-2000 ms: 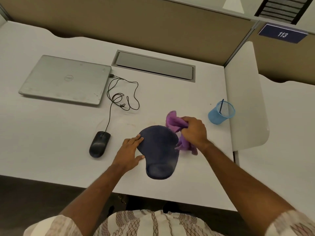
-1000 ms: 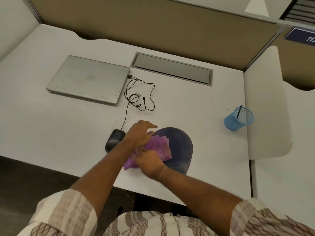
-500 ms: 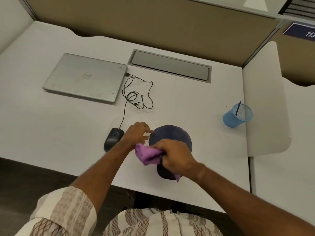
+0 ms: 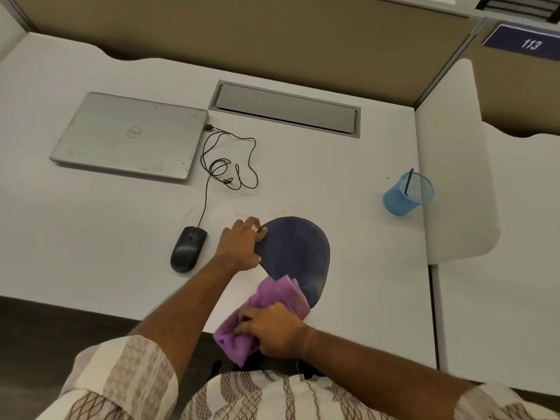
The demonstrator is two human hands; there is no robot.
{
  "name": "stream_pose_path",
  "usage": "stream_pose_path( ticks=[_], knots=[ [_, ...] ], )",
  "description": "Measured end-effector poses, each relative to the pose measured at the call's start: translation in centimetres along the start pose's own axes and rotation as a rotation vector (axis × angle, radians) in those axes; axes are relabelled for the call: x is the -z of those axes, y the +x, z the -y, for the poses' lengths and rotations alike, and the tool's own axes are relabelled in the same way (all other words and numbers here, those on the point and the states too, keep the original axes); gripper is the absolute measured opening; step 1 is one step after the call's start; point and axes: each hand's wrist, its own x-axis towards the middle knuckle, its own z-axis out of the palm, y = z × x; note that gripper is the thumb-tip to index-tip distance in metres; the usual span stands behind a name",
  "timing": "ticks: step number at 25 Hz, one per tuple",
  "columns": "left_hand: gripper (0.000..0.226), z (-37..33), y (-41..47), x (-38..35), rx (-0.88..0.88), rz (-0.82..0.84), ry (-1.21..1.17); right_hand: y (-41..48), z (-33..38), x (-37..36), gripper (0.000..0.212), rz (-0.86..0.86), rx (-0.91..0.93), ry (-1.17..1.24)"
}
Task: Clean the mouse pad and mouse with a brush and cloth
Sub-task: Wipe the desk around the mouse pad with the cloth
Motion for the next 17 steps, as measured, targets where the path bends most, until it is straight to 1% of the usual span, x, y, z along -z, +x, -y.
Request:
stream_pose_path(
  ticks=[3, 5, 7, 10, 11, 13, 15, 16, 17],
  knots=[
    [0.077, -0.2, 0.2, -0.4, 0.013, 0.004, 0.016, -4.4, -1.8, -1.0, 0.032, -0.005, 0.014, 0.009],
    [0.077, -0.1, 0.1, -0.6, 0.008, 0.008, 0.029, -8.0, -3.0, -1.3, 0.030, -0.021, -0.065, 0.021],
    [0.077, 0.1, 0.2, -0.6, -0.002, 0.005, 0.029, -12.1, -4.2, -1.5, 0.030, -0.037, -0.218, 0.089],
    [0.077, 0.1, 0.1, -0.6, -0.009, 0.007, 0.029, -18.4, -5.5, -2.0, 0.041, -0.051, -0.470, 0.308],
    [0.077, 0.1, 0.1, -0.6, -0.010, 0.007, 0.029, -20.4, -5.7, -2.4, 0.041, -0.049, -0.534, 0.372],
    [0.076, 0.1, 0.0, -0.4, -0.014, 0.010, 0.022, -24.5, -5.8, -3.2, 0.030, -0.078, -0.672, 0.480],
    [0.076, 0.1, 0.0, -0.2, -0.022, 0.017, 0.020, -28.3, -6.0, -3.7, 0.019, -0.058, -0.733, 0.283],
    [0.076, 0.1, -0.1, -0.1, -0.027, 0.022, 0.018, -29.9, -5.9, -3.6, 0.013, -0.024, -0.775, 0.238],
    [0.076, 0.1, -0.1, 0.0, -0.028, 0.027, 0.005, -31.2, -5.6, -3.2, 0.012, -0.020, -0.852, 0.240]
  ],
)
